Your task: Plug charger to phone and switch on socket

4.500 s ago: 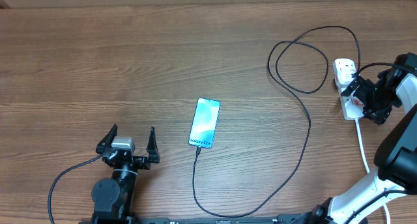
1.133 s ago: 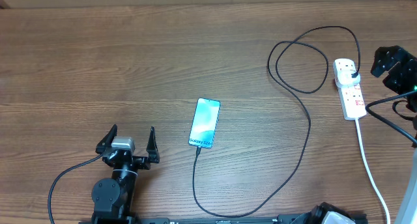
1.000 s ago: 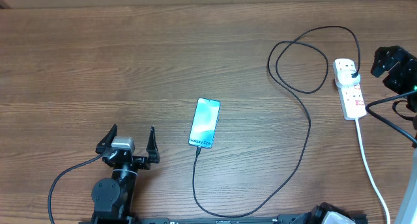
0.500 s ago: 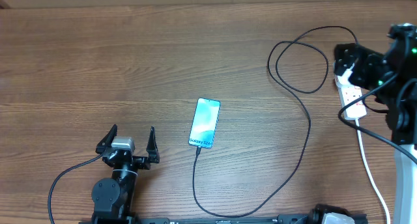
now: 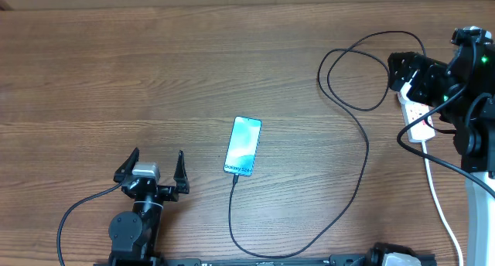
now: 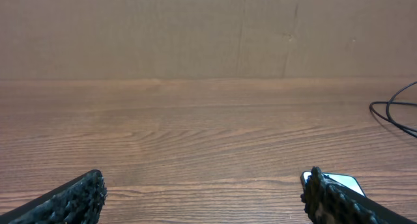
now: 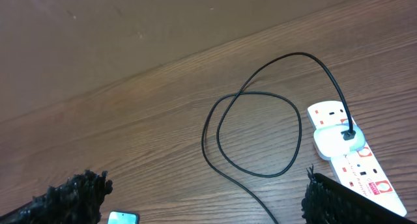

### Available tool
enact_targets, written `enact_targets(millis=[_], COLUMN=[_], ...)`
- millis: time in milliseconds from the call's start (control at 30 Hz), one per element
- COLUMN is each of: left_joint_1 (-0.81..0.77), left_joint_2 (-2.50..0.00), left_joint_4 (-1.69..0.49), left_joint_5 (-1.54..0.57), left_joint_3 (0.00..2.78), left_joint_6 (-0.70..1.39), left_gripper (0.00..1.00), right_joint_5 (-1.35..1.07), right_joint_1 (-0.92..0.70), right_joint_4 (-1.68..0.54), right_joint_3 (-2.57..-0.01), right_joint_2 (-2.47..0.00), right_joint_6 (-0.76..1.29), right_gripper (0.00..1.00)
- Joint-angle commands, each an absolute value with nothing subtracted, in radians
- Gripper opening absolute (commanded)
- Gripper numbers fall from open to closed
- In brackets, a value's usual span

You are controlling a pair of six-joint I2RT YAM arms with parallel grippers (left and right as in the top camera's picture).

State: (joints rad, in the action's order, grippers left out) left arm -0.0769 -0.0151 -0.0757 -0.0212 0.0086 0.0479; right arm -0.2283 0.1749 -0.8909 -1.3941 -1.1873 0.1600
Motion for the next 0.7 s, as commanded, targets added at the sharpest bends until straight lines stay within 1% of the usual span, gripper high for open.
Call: enact_targets(millis=[0,233,667], left_joint_1=[-0.079,-0.079,-0.079], left_joint_2=[-0.004,-0.004,-0.004], left_joint_4=[-0.078,-0.078,-0.078], left_joint_5=[-0.011,-0.011,-0.011], left_joint_3=[0.005,0.005,0.005], left_joint_6=[0.022,0.023,0.022], left_gripper=[1.0,1.0,0.99], right_joint_5=[-0.226,-0.226,-0.226], right_joint_1=[0.172,0.172,0.172], right_joint_4=[-0.889,-0.888,-0.902], right_joint_3=[-1.407,-1.373,-1.174], right_joint_2=[-1.177,-1.177,-1.176], right_joint_6=[0.155,0.155,0.155], right_gripper=[1.0,1.0,1.0])
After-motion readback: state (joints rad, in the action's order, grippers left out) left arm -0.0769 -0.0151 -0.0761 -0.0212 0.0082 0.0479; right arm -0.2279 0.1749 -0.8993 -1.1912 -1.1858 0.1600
